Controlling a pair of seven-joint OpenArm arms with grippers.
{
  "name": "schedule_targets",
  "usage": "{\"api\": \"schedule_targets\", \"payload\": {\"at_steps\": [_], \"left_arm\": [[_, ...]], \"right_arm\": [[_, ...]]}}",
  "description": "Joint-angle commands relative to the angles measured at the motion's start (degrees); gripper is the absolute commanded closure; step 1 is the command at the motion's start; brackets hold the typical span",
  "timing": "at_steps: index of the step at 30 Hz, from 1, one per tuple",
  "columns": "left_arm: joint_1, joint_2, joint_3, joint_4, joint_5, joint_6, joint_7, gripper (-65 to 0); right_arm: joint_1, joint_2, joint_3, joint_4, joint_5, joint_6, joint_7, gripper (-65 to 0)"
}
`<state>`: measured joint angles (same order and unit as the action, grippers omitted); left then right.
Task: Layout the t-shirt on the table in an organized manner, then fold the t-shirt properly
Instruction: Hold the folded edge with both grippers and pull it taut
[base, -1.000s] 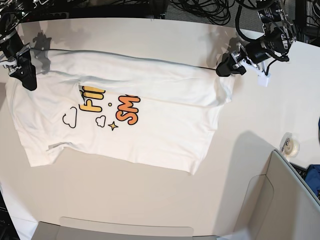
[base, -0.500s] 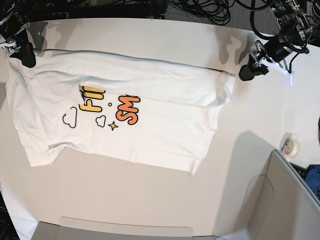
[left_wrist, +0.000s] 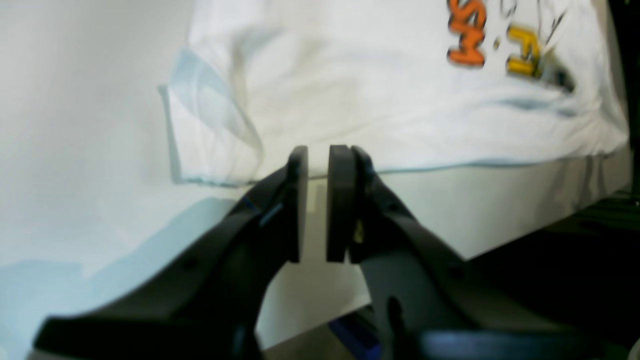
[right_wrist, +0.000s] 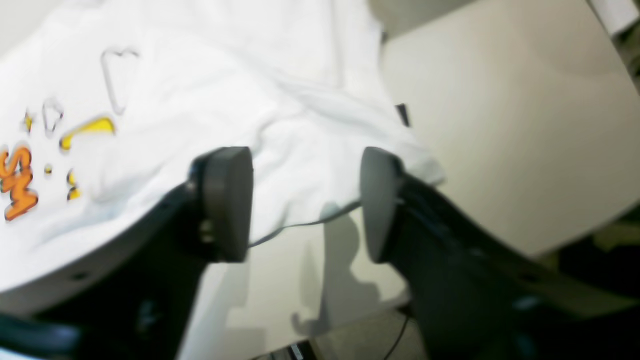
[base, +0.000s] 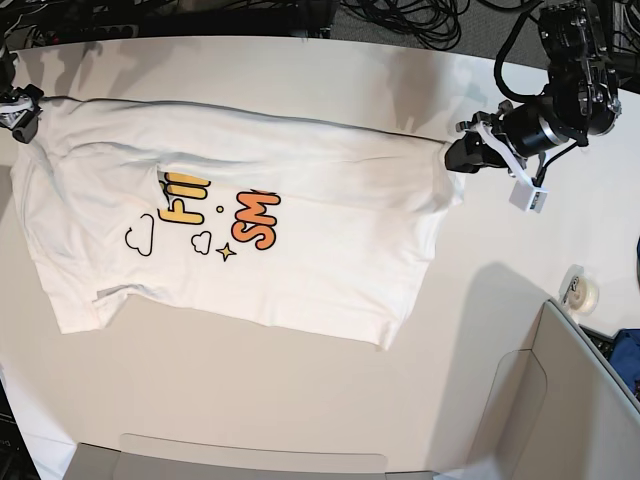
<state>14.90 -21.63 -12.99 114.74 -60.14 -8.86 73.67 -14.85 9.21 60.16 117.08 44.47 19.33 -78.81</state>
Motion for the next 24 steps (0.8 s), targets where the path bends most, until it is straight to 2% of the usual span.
{"api": "schedule_targets", "payload": {"at_steps": [1,5,9,10,14,19,24], "left_arm": [[-0.5,-0.7,1.1,0.9,0.8,-0.1,-0.6,-6.0],[-3.0,-0.7,8.6,0.9,8.9,-0.1,-0.8,-5.8],[-4.7,-0.7,18.9,1.0,19.7,-0.1,-4.2,-5.7],[-4.7,-0.8,20.7,1.0,21.9,-0.1,-5.0,-5.7],[-5.9,-0.8,27.8,0.8,31.3,-0.1,-8.0,-5.7],[-8.2,-0.5,34.5,-0.2,41.7,-0.1,-8.7,-5.7],[-10.6,0.5,35.3,-0.6,43.9,-0.1,-8.8,-5.7]], "right_arm": [[0.6,1.7,-1.3,0.0,-1.3,0.0,1.0,-26.1],[1.2,1.5,-6.8,-0.6,-8.5,0.0,2.8,-16.4],[1.0,0.3,-10.4,-0.8,-17.9,0.1,8.3,-2.5],[1.0,0.4,-12.0,-1.1,-19.8,0.2,9.0,-1.0],[1.4,0.3,-16.7,-1.6,-26.1,0.3,9.6,-0.8],[1.4,-0.1,-18.0,-2.0,-28.3,0.2,10.8,-0.8],[1.1,-0.1,-18.1,-6.9,-28.3,0.1,13.6,-0.8]]}}
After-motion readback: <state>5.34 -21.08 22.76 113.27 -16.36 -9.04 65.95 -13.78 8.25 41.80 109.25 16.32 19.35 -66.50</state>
